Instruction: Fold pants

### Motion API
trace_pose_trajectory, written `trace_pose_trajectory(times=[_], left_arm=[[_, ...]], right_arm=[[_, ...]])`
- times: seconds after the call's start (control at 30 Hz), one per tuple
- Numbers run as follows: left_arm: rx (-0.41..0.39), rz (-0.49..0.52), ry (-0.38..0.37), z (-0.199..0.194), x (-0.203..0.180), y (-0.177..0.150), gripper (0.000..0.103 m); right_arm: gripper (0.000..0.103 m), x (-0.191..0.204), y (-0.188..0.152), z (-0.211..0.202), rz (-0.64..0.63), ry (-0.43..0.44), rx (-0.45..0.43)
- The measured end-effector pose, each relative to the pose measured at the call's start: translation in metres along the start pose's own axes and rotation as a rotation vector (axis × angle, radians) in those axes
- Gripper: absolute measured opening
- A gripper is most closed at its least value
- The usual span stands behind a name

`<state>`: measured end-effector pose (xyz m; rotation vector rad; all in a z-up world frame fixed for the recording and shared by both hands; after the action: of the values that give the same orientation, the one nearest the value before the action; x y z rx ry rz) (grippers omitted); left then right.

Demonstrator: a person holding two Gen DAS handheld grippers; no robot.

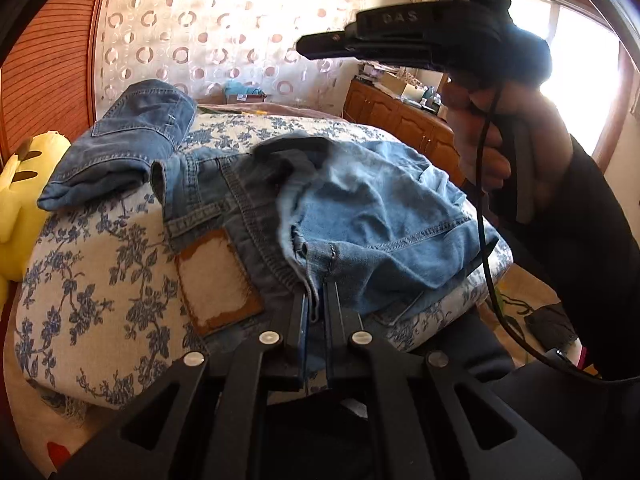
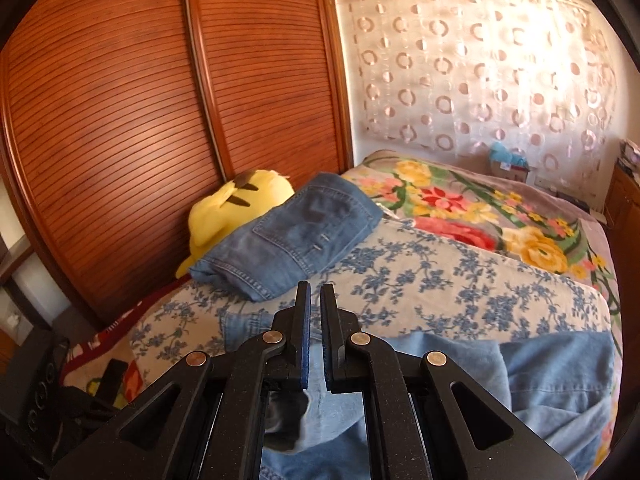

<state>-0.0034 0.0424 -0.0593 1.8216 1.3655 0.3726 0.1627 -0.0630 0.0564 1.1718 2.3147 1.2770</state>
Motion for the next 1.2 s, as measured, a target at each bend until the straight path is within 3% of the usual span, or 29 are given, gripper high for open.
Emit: trace_pose_trajectory(times=[0.23,0.5,0.6,0.67,0.83,1.2], left_arm=[[0.023,-0.015,-0.005,0.000,0.004,-0.009,0.006],[-0.005,-0.042,0.048,-0.009,0.023,-0.004,0.045],[-0.021,-0.053,0.083,-0.014,0.035,0.002,0.051],[-0.029,-0.052,0.105,-0.016,0.041,0.007,0.064],[-0.059,-0.055,0.137,-0.012,0.053,0.027,0.064],[-0.083,-0.047,0.161,0.025,0.069,0.078,0.064]], right_arm=[[0.002,0.008,-0.002,0.012,-0.023,-0.004,0.021],[0.014,-0.011,-0.040,-0.001,-0.018,-0.065,0.061],[0.024,-0.017,-0.062,-0.004,-0.021,-0.096,0.083],[0.035,-0.022,-0.079,-0.002,-0.013,-0.108,0.105],[0.048,-0.029,-0.112,0.010,0.015,-0.123,0.149],[0.052,-0.031,-0.148,0.012,0.065,-0.158,0.130]])
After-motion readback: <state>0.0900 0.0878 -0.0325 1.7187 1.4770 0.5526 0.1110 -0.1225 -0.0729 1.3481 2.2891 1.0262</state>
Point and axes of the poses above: each gripper's, at about its wrist camera, not at the fingertips, and z roughly the way its jaws point, x to its left, y to its top, the point moved 1 cm from there along z, roughly the way its jaws point, and after that the axes turned 3 degrees about z, right-handed, at the moved point
